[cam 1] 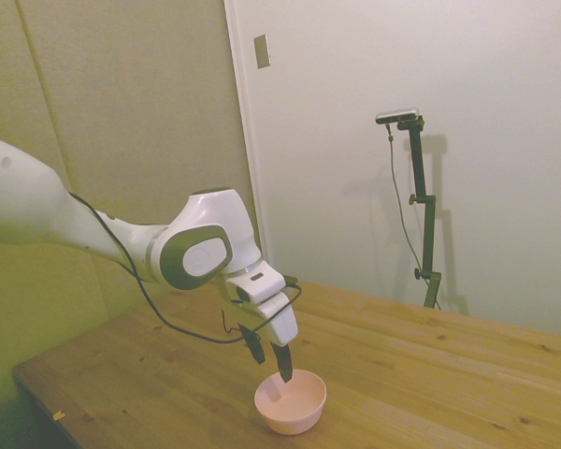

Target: Load the bowl

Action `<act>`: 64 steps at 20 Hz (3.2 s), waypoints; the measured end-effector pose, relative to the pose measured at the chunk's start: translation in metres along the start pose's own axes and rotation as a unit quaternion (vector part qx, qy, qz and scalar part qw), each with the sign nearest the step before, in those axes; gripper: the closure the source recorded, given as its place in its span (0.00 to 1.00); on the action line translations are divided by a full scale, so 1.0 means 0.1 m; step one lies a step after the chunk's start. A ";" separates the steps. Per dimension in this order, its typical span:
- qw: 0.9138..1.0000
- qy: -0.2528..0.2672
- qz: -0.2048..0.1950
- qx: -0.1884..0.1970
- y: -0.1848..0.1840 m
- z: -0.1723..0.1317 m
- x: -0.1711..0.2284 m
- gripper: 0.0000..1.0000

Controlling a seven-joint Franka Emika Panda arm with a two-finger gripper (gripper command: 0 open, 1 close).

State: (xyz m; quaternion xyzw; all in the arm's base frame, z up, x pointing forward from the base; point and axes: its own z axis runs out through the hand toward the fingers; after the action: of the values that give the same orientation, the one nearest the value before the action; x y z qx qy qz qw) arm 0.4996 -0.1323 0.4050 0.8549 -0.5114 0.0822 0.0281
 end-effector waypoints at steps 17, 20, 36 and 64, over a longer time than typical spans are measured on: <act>1.000 -0.017 -0.013 -0.019 -0.23 0.31 0.00 1.00; 0.999 -0.021 -0.014 -0.023 -0.23 0.33 -0.02 1.00; 0.999 -0.028 -0.005 -0.030 -0.11 0.46 -0.02 1.00; 0.983 -0.080 -0.084 0.143 -1.13 -1.00 -0.25 1.00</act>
State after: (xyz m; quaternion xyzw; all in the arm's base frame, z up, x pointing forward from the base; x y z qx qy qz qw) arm 0.5759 -0.0435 0.5029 0.8940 -0.4209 0.0834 -0.1287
